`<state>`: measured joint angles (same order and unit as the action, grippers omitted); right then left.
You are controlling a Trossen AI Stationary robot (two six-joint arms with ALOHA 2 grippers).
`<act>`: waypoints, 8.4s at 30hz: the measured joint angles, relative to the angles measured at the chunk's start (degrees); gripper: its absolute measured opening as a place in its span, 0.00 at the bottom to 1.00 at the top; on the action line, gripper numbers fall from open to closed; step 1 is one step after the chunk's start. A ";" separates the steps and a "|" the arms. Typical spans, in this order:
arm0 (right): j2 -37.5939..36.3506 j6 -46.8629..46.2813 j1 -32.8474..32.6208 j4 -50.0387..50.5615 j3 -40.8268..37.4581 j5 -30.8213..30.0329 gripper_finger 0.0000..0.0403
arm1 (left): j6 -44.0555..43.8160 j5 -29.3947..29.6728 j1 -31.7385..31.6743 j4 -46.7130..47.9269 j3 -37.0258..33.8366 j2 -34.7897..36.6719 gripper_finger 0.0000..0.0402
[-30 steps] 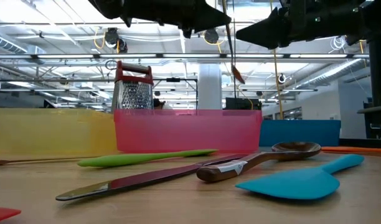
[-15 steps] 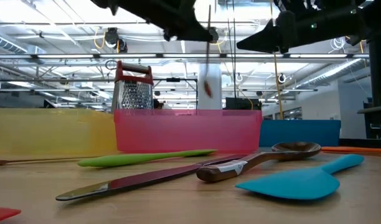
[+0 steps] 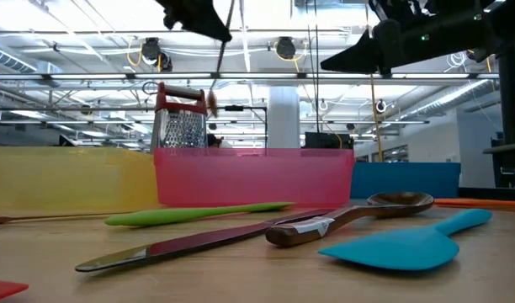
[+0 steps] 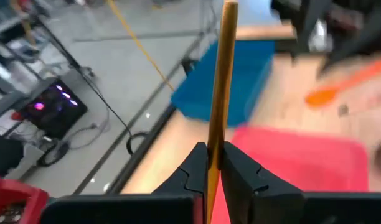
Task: Pick & Place Kitchen Items
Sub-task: Put the gold serving spoon into the yellow bin, then put the brown serving spoon into the yellow bin
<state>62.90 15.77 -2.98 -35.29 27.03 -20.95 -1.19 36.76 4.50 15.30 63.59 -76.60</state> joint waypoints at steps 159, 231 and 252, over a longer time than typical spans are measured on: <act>0.04 -3.11 -0.07 1.90 -0.03 0.25 0.28 | -61.01 -16.18 9.28 31.01 -22.89 2.20 0.02; 0.02 -3.11 -0.07 1.95 -0.02 0.28 0.28 | -52.26 -9.71 4.52 29.40 -22.92 -5.08 0.02; 0.02 -3.09 -0.07 1.92 -0.03 0.26 0.28 | -47.08 -8.16 4.52 17.84 -22.93 5.13 0.03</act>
<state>62.92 12.68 -3.05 -33.36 27.00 -20.69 -48.27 28.60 9.02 33.14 40.66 -71.47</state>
